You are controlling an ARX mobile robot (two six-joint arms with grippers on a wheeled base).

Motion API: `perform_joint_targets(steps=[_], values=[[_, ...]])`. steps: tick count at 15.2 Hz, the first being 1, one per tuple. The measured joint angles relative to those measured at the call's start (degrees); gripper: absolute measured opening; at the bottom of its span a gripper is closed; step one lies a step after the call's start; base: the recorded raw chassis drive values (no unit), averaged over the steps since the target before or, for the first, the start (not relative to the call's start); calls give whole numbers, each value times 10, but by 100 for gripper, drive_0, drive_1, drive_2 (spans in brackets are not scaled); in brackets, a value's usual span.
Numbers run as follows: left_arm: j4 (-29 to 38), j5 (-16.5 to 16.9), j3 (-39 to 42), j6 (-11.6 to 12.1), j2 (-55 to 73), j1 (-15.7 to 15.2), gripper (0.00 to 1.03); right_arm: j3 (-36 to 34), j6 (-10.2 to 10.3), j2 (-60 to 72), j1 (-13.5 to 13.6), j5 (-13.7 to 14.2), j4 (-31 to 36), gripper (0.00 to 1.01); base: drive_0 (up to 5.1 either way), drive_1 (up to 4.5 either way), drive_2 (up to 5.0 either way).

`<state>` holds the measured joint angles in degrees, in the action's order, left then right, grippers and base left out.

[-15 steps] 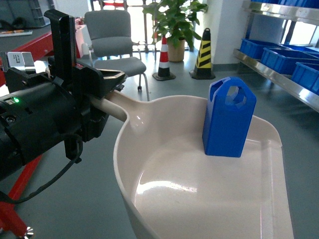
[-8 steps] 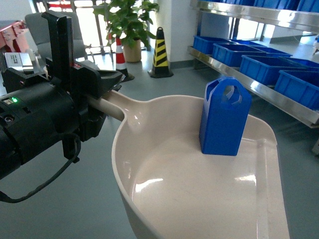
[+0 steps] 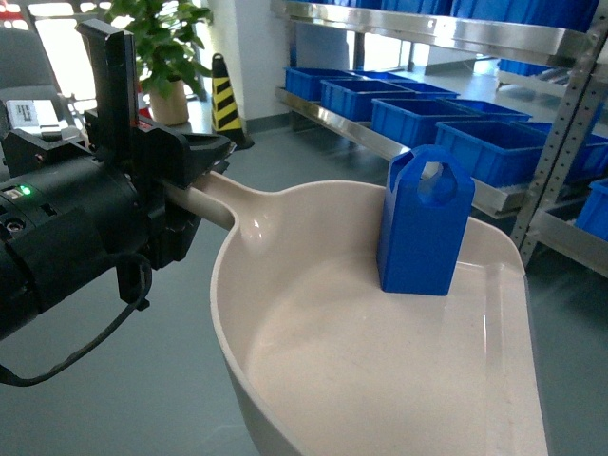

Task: Place part in tray to right shelf

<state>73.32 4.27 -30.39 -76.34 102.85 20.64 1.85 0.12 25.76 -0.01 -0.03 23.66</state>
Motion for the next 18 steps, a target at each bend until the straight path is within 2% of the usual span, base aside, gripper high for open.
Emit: perform_joint_targets(steps=[18], values=[[0,0,0,0,0,-1,12,0,0,0,0,0,0,98,-160,-160,-160]])
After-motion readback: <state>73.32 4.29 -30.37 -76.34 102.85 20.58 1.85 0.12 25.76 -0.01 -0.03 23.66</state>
